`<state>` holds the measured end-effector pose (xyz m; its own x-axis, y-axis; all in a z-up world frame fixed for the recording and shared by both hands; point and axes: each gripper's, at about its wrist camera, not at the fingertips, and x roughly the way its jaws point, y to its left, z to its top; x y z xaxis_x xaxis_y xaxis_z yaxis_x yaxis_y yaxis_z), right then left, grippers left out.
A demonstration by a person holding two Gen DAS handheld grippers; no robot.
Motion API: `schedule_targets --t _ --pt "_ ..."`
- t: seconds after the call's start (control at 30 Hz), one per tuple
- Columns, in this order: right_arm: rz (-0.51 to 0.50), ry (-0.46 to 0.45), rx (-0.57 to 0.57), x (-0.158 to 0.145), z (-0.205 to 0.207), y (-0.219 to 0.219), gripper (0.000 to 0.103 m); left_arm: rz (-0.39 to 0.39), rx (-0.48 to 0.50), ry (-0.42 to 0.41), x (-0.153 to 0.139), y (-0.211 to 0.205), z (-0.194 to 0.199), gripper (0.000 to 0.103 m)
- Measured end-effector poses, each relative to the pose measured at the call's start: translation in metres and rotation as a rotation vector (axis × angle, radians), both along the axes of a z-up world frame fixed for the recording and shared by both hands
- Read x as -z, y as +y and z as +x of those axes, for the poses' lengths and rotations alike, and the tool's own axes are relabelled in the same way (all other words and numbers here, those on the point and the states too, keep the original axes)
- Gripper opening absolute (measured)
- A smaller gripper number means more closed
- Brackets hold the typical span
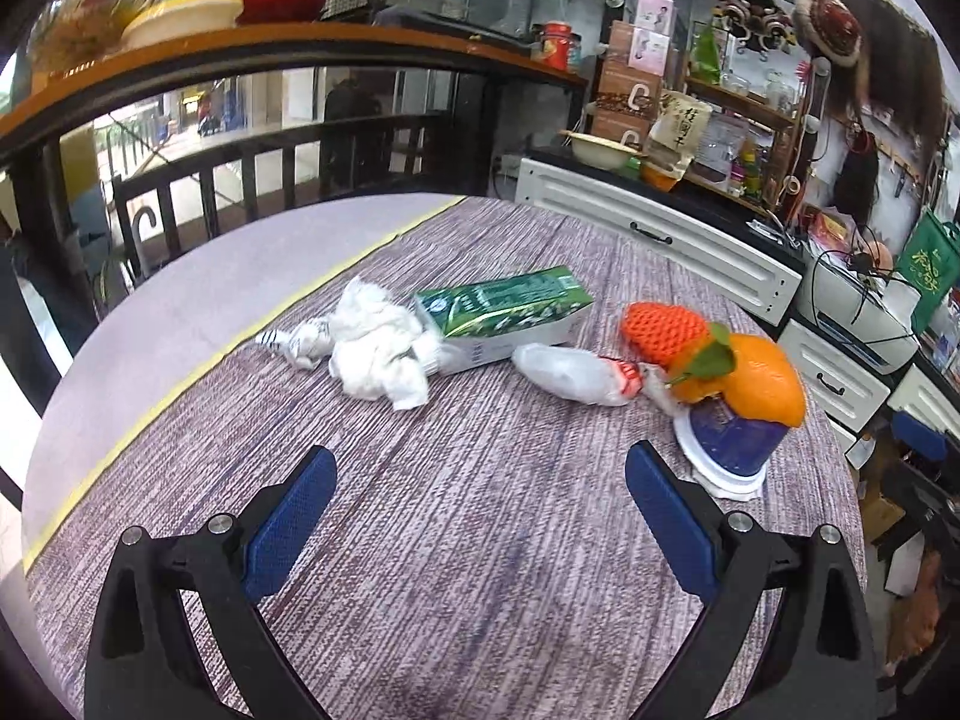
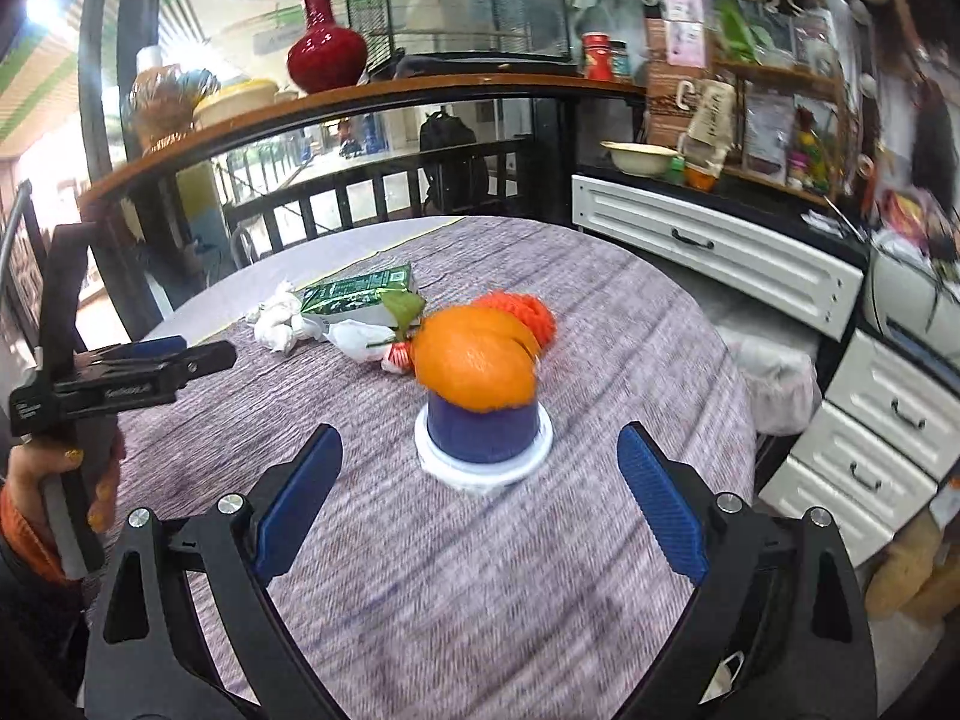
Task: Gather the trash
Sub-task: 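Close the right tool around the orange on the blue cup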
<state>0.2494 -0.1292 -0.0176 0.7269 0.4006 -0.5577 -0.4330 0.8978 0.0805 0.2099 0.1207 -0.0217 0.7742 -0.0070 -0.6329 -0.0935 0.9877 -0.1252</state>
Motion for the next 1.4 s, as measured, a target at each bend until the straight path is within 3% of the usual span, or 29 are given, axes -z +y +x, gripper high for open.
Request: schedule_targets --t 0.43,0.53,0.67,0.77,1.07,1.4 --pt "-0.125 0.065 -0.008 0.02 0.085 0.06 0.091 -0.058 0.029 0.04 0.012 0.004 0.004 0.096" --pt "-0.137 0.078 -0.021 0.025 0.091 0.061 0.076 -0.071 0.038 0.058 0.017 0.004 0.007 0.096" --pt "-0.149 0.058 -0.032 0.026 0.088 0.059 0.07 -0.073 0.045 0.082 0.024 0.001 0.011 0.096" --pt "-0.118 0.061 -0.028 0.025 0.089 0.053 0.069 -0.077 0.049 0.103 0.029 -0.001 0.015 0.096" --pt "0.106 0.135 -0.088 0.006 0.09 0.029 0.069 -0.068 0.094 0.128 0.029 -0.019 0.018 0.096" --pt "0.114 0.159 -0.096 0.014 0.077 0.023 0.07 -0.079 0.154 0.139 0.028 -0.037 0.017 0.096"
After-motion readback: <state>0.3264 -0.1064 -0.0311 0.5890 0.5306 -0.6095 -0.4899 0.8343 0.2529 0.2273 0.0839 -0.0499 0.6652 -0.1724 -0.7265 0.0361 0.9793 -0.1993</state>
